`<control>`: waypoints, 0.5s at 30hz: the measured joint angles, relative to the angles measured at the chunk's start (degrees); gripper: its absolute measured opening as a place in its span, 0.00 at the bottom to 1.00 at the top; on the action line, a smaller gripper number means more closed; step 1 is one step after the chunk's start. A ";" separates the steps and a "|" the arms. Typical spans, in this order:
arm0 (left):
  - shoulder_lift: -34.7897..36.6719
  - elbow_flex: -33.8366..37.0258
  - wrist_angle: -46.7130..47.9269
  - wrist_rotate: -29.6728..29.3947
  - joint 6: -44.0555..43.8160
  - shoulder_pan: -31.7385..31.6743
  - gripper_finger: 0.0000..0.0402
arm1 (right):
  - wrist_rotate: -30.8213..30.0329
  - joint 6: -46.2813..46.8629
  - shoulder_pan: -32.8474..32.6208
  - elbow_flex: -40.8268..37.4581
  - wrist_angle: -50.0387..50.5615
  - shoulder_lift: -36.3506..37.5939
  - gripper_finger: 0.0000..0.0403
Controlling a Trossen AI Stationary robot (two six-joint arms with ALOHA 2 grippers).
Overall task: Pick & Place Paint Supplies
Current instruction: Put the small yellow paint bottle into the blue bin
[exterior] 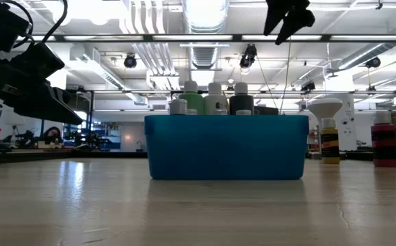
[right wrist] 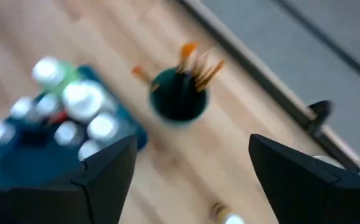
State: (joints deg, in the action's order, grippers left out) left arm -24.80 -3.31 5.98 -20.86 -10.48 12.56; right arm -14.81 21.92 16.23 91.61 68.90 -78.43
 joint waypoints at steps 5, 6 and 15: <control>0.00 0.00 -0.02 0.00 0.00 0.02 0.02 | 4.68 -0.49 0.00 0.03 6.95 -1.12 0.71; 0.00 0.00 0.00 0.00 0.00 0.00 0.02 | 4.68 0.72 0.00 0.03 9.61 -1.31 0.70; 0.00 0.00 -0.17 0.01 0.00 0.00 0.02 | 4.97 9.99 0.50 -0.88 21.13 -2.73 0.72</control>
State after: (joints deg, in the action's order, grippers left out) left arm -24.80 -3.31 5.80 -20.85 -10.48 12.56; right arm -9.84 31.92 16.73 90.73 90.03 -81.17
